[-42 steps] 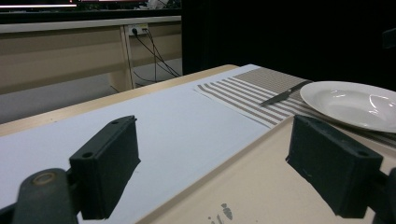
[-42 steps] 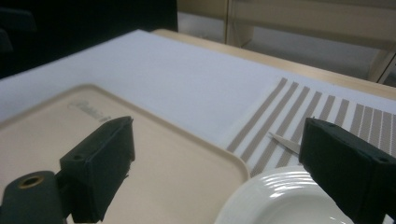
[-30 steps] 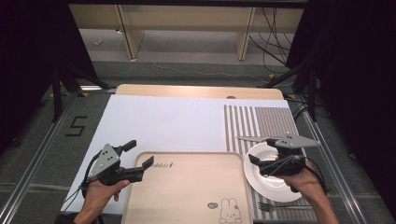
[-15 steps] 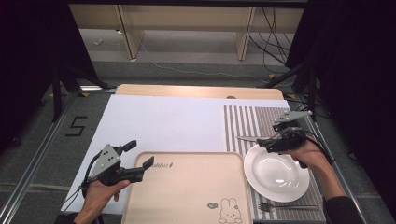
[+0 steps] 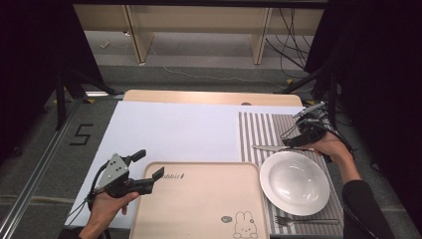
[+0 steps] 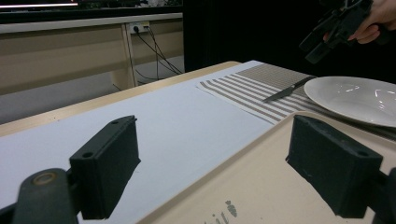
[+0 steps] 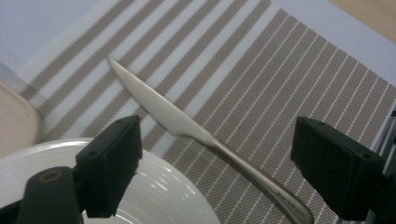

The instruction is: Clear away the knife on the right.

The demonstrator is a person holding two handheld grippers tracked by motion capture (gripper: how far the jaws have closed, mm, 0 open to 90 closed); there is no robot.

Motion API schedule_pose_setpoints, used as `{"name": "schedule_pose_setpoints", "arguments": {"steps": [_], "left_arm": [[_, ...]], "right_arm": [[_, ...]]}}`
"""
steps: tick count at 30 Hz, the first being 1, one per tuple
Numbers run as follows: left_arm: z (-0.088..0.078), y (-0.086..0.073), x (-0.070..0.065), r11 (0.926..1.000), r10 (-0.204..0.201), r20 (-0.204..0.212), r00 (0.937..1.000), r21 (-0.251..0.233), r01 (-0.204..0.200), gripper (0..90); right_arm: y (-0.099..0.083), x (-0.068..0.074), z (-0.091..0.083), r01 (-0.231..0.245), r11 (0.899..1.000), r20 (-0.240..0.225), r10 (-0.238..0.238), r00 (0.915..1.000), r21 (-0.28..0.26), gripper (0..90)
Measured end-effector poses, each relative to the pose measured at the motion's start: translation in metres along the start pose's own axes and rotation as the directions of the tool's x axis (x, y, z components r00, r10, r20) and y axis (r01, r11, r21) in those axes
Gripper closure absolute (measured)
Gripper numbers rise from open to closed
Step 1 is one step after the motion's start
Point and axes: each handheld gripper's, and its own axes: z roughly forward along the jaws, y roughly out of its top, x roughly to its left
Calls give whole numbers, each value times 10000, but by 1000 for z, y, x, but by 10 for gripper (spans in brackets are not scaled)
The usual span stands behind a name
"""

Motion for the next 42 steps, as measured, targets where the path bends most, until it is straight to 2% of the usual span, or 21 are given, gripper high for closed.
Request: {"name": "schedule_pose_setpoints", "arguments": {"steps": [1,6,7,8,10,11,14,16,19,22,23,27,28,31,32,37,38,40,42], "left_arm": [[0,0,0,10000,-13,6,10000,-1,13,156],[-1,0,1,9999,-91,-140,9999,75,92,156],[0,0,1,9999,-90,-140,9999,79,92,156],[0,0,1,9999,-93,-133,9999,79,94,156],[0,0,1,9999,-49,-98,9999,108,50,156],[0,0,0,9999,-9,-83,10000,121,10,156],[0,0,0,9999,-2,-68,10000,115,3,156],[0,0,0,9999,-6,-51,10000,114,6,157],[0,0,0,9999,-4,-34,10000,117,4,157],[1,-1,-1,10000,9,42,10000,81,-9,157],[1,-1,-1,10000,8,47,10000,87,-8,157],[2,-1,-1,10000,-2,47,10000,78,1,157],[1,-1,-1,10000,-8,30,10000,88,7,157],[1,-1,-1,9999,10,-20,10000,148,-10,157],[1,-1,-1,9999,12,-12,10000,146,-12,157],[1,0,-1,9999,55,2,10000,144,-55,158],[0,0,-2,9999,71,-1,10000,124,-71,158],[0,0,-2,9999,78,1,10000,128,-78,158],[0,0,-2,9999,90,-4,10000,133,-90,158]], "right_arm": [[1,-1,2,-136,9996,14,135,9999,247,176],[4,-9,16,58,9973,53,-62,10000,730,175],[5,-9,17,-51,9954,43,47,10000,958,175],[5,-11,20,120,9951,129,-133,9998,979,174],[6,-12,24,-6,9929,-13,8,10000,1190,171],[6,-15,26,129,9931,-22,-127,9999,1166,171],[6,-17,30,-64,9903,-26,68,10000,1389,169],[6,-21,32,88,9879,10,-90,10000,1551,168],[5,-23,36,-55,9869,-192,87,9998,1615,172],[5,-25,38,-40,9816,-66,53,10000,1911,174],[5,-25,39,-202,9802,-138,234,9996,1969,174],[4,-28,41,-55,9755,-179,97,9998,2197,183],[3,-28,42,-123,9739,-95,148,9998,2266,186],[0,-29,47,109,9721,52,-125,9999,2345,198],[0,-29,46,124,9666,27,-136,9999,2558,212],[-1,-29,50,408,9612,-2,-424,9991,2728,225],[-1,-29,50,293,9588,-27,-298,9996,2827,234],[-1,-29,51,403,9576,16,-425,9991,2854,240],[0,-29,54,448,9510,13,-474,9989,3059,251]]}}
